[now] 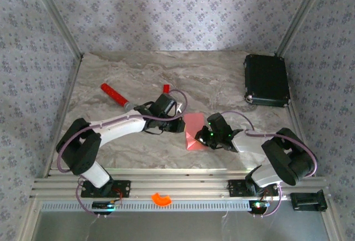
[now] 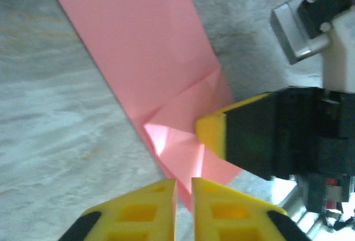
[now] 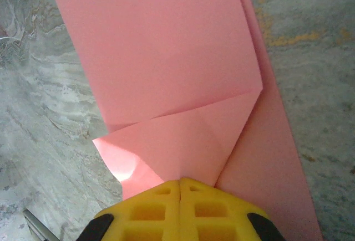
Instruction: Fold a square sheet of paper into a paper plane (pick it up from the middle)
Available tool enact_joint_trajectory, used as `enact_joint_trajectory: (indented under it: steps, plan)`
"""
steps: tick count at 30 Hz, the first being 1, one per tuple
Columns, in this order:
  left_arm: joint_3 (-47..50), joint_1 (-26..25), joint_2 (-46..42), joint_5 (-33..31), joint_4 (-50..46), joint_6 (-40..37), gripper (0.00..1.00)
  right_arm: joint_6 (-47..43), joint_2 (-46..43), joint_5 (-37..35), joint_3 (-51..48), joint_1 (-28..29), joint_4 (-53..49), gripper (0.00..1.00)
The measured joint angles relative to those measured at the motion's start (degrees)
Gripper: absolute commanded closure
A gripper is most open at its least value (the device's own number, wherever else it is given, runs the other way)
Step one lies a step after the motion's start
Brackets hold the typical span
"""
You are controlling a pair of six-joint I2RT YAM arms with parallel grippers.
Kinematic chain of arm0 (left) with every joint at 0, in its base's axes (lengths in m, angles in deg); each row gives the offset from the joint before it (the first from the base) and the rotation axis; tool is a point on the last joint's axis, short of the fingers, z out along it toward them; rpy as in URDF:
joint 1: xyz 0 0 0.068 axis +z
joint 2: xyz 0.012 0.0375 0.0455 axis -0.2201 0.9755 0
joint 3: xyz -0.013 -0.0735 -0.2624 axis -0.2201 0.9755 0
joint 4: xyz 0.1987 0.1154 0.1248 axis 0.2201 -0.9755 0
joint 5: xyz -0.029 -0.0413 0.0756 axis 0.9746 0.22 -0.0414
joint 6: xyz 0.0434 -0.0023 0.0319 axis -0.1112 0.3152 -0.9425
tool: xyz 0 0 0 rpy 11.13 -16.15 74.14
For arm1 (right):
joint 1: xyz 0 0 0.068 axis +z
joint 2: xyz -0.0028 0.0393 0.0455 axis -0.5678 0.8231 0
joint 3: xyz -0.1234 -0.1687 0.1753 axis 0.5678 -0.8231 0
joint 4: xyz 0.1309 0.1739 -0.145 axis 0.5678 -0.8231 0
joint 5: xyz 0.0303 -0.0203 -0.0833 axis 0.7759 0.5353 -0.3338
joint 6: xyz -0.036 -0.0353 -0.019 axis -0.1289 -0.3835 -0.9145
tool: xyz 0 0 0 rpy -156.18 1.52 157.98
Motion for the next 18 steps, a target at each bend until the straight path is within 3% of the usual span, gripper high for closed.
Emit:
enact_joint_trajectory:
  steps: [9, 18]
  plan:
    - [1.2, -4.6, 8.5, 10.0, 5.4, 3.8, 0.95, 0.0, 0.0, 0.0, -0.1, 0.0, 0.1, 1.0]
    - [-1.0, -5.8, 12.7, 11.5, 7.0, 4.6, 0.97, 0.1, 0.0, 0.0, -0.1, 0.0, 0.2, 1.0]
